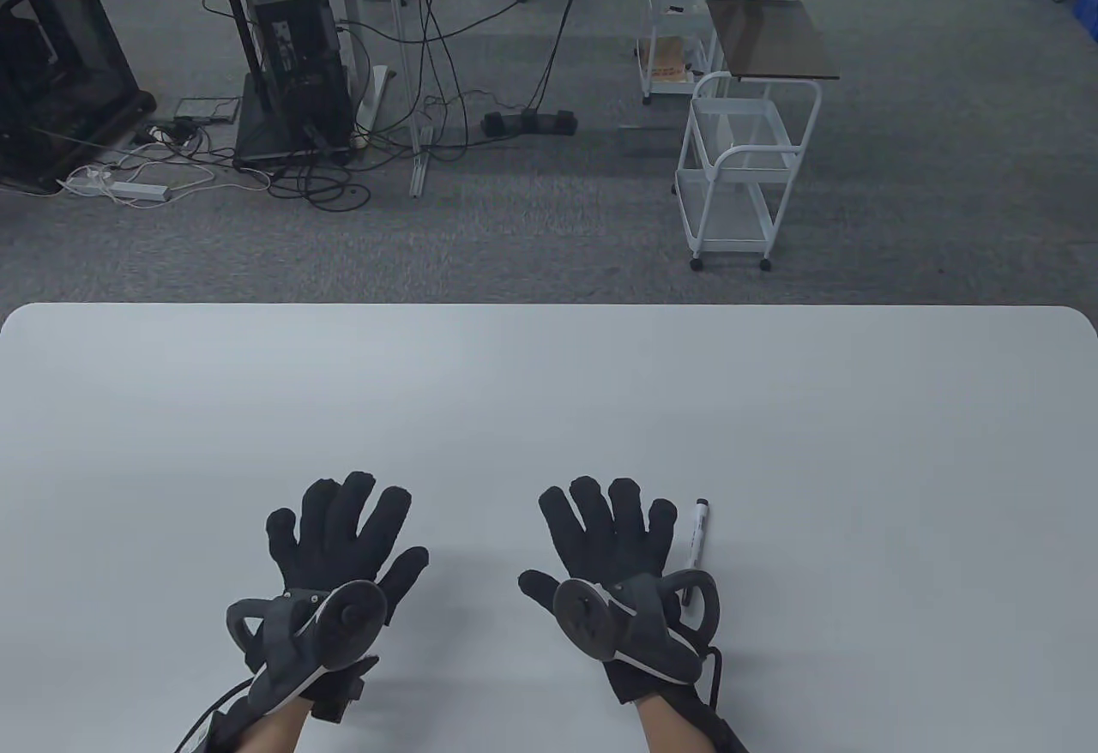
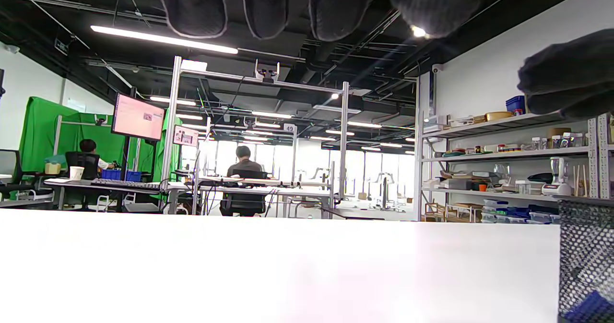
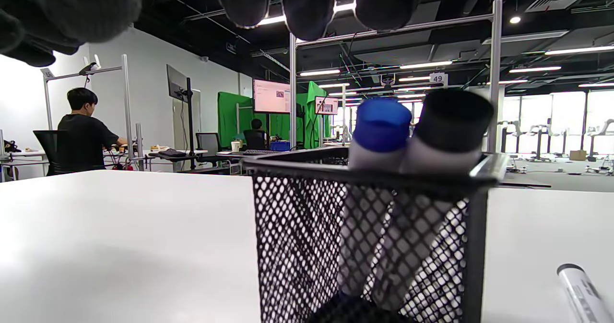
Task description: Insert the markers into the pen holder
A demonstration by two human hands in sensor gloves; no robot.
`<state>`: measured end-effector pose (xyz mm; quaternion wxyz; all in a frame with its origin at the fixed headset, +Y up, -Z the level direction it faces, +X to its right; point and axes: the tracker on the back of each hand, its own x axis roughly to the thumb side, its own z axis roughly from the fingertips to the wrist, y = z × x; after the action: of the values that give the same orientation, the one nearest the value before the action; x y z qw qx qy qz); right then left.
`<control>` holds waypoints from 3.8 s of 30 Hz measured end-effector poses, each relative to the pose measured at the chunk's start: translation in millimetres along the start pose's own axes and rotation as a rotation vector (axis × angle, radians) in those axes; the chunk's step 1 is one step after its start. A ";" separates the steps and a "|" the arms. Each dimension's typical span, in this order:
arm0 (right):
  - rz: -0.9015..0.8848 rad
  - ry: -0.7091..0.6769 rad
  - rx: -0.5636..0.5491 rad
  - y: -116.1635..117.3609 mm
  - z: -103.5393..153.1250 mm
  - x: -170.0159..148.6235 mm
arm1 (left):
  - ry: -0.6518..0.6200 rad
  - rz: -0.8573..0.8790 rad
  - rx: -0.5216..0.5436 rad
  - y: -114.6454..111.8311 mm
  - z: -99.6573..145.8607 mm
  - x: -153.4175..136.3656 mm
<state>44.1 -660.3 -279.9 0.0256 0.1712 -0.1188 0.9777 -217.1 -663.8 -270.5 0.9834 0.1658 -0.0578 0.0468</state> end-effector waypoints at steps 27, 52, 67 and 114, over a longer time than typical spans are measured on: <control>-0.028 0.123 -0.079 -52.6 5.8 -27.6 | 0.019 0.016 0.027 9.3 -0.1 -6.8; 0.036 0.671 0.222 19.3 -18.8 -132.4 | 0.015 0.033 0.026 8.7 2.1 -5.1; 0.046 0.843 0.360 76.0 -65.0 -150.7 | 0.025 0.028 0.006 6.1 0.6 -5.7; -0.067 0.875 0.192 39.5 -47.1 -184.5 | 0.042 0.041 -0.032 3.0 -2.6 -8.7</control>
<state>198.5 -689.0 -394.7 0.0893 -0.2530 -0.0001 0.9633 -225.7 -660.8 -273.1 0.9857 0.1478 -0.0412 0.0696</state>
